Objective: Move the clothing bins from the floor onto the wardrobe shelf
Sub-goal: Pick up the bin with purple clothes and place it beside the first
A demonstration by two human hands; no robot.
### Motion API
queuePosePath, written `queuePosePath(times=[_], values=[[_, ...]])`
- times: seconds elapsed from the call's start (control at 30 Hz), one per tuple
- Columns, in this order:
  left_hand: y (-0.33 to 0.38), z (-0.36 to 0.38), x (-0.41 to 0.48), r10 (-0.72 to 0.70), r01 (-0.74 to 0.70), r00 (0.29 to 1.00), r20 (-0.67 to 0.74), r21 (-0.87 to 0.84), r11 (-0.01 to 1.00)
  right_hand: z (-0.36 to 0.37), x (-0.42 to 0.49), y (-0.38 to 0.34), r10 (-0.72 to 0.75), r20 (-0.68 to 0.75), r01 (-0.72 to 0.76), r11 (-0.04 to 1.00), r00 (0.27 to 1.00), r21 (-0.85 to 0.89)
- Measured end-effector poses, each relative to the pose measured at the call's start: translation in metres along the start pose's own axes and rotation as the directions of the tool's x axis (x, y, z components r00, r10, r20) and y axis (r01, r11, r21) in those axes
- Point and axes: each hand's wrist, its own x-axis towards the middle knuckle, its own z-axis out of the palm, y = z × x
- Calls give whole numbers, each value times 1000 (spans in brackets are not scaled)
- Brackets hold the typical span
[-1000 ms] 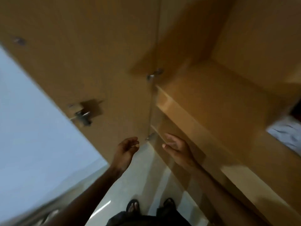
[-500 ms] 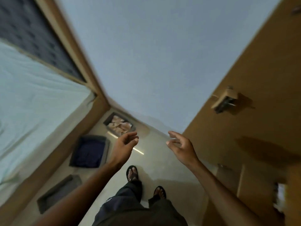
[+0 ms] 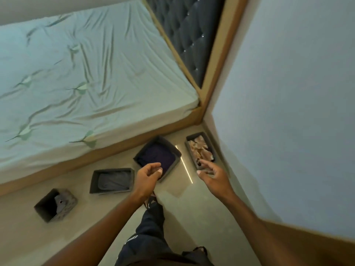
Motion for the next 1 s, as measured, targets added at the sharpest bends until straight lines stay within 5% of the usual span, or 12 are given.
queuePosePath(times=[0.4,0.67,0.83,1.0], values=[[-91,-70,211,-343,347,933,-108,19,938,141,251,3,137,202,-87,967,970,-241],[-248,-6,364,-554,568,812,-185,29,822,212,448,170,144,359,115,783,922,-611],[-385,27,448,-648,674,729,-221,67,736,256,560,290,129,391,262,551,911,-792],[-446,45,495,-715,728,674,-187,0,686,285,627,345,157,407,264,547,900,-794]])
